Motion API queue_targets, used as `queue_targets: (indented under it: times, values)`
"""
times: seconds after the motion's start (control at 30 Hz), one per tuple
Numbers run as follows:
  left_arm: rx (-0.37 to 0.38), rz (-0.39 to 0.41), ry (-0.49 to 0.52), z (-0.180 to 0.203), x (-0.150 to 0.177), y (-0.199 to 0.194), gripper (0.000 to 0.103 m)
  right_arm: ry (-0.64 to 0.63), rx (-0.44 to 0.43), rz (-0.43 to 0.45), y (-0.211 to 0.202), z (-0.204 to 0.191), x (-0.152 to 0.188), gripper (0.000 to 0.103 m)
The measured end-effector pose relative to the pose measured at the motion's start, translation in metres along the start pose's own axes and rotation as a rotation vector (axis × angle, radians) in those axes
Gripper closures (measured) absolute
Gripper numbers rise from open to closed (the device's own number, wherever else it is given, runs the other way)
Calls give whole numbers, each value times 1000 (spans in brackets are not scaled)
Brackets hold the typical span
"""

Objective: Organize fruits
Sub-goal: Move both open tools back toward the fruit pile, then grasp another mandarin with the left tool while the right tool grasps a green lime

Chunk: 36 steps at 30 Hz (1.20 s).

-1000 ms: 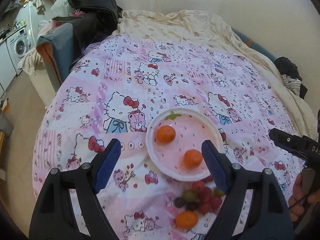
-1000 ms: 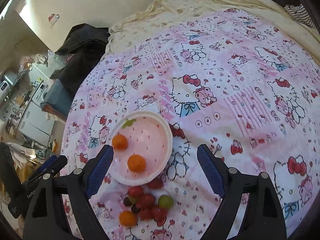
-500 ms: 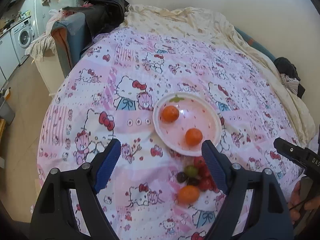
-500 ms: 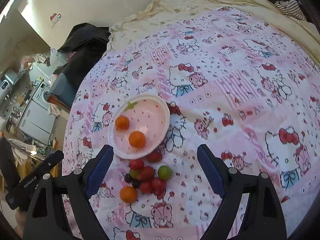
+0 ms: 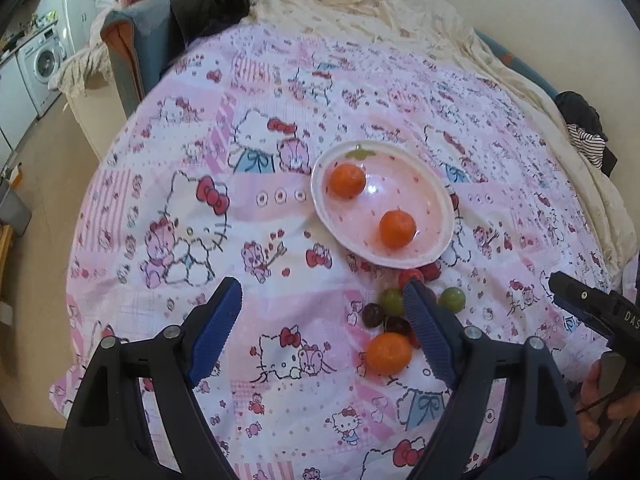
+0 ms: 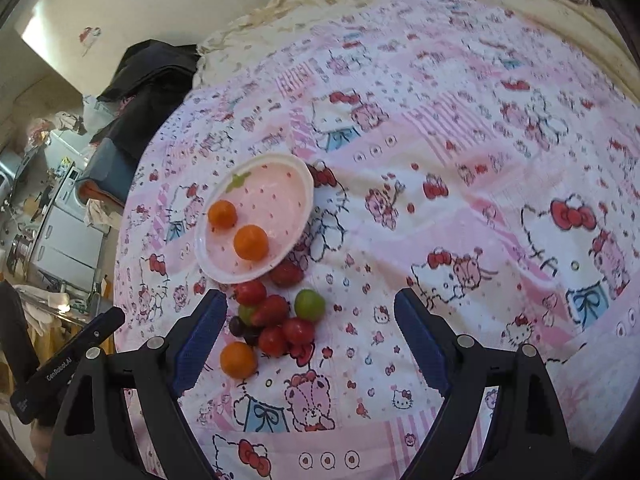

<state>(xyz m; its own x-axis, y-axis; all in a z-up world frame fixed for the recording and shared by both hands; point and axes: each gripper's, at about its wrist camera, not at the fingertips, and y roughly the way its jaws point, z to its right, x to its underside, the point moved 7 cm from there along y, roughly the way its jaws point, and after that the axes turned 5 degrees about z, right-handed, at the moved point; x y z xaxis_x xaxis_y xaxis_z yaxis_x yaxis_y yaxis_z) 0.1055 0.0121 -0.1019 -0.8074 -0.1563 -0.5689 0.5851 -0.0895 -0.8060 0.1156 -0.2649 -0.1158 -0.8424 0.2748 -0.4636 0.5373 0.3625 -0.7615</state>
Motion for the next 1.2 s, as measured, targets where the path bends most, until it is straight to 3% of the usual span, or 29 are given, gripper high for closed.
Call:
queue_targets:
  times: [0.1, 0.27, 0.4, 0.47, 0.6, 0.63, 0.7, 0.73, 0.93, 1.03, 1.2]
  values:
    - [4, -64, 3, 4, 13, 16, 23, -9, 11, -4, 8, 2, 0, 15]
    - [78, -220, 69, 33, 50, 46, 23, 9, 27, -34, 26, 13, 3, 15]
    - [91, -263, 134, 53, 67, 64, 25, 25, 17, -52, 34, 16, 3, 15]
    - [109, -292, 155, 59, 74, 73, 33, 27, 16, -61, 37, 18, 3, 15]
    - [97, -339, 186, 62, 85, 89, 34, 32, 19, -70, 41, 22, 3, 15]
    - [91, -346, 190, 61, 87, 91, 39, 35, 18, -71, 41, 23, 3, 15]
    - [116, -340, 191, 61, 88, 90, 52, 41, 20, -76, 43, 25, 3, 15]
    - [138, -344, 187, 63, 88, 88, 63, 45, 22, -79, 44, 26, 3, 15]
    - [141, -334, 163, 58, 84, 67, 64, 74, -14, -126, 55, 24, 8, 15]
    - [91, -278, 177, 52, 74, 53, 64, 117, -65, -186, 64, 23, 15, 16]
    - [41, -218, 159, 38, 57, 50, 64, 100, -78, -276, 90, 9, 24, 44]
